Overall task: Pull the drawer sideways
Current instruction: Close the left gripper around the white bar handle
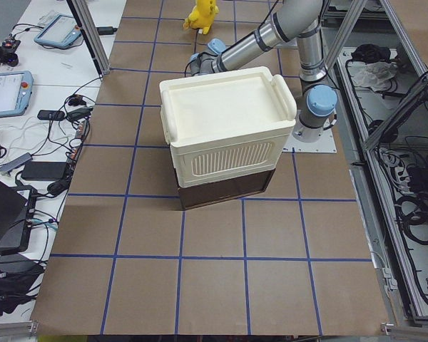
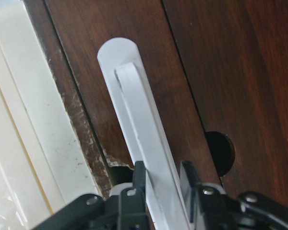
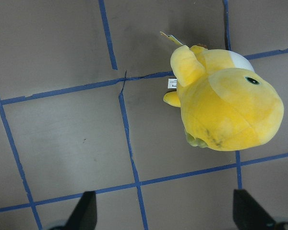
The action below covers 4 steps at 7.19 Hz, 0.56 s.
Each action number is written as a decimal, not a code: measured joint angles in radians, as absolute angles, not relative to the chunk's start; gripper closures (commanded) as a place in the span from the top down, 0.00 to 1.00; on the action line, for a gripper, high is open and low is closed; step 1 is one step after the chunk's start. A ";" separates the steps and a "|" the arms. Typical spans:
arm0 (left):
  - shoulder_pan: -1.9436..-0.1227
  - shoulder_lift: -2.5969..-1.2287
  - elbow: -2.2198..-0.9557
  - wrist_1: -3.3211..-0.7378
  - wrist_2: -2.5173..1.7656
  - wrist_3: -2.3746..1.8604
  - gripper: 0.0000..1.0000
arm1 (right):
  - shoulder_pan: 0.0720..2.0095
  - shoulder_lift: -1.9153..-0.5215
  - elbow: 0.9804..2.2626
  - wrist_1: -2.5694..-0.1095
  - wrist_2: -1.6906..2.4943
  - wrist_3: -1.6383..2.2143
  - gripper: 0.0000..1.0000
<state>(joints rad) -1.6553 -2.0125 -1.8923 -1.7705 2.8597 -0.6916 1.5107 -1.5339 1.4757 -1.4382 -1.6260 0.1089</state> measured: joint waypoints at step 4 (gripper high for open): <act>-1.659 -2.014 -1.888 -1.772 2.861 -0.692 0.26 | 1.511 -1.534 1.476 -1.438 -1.626 0.109 1.00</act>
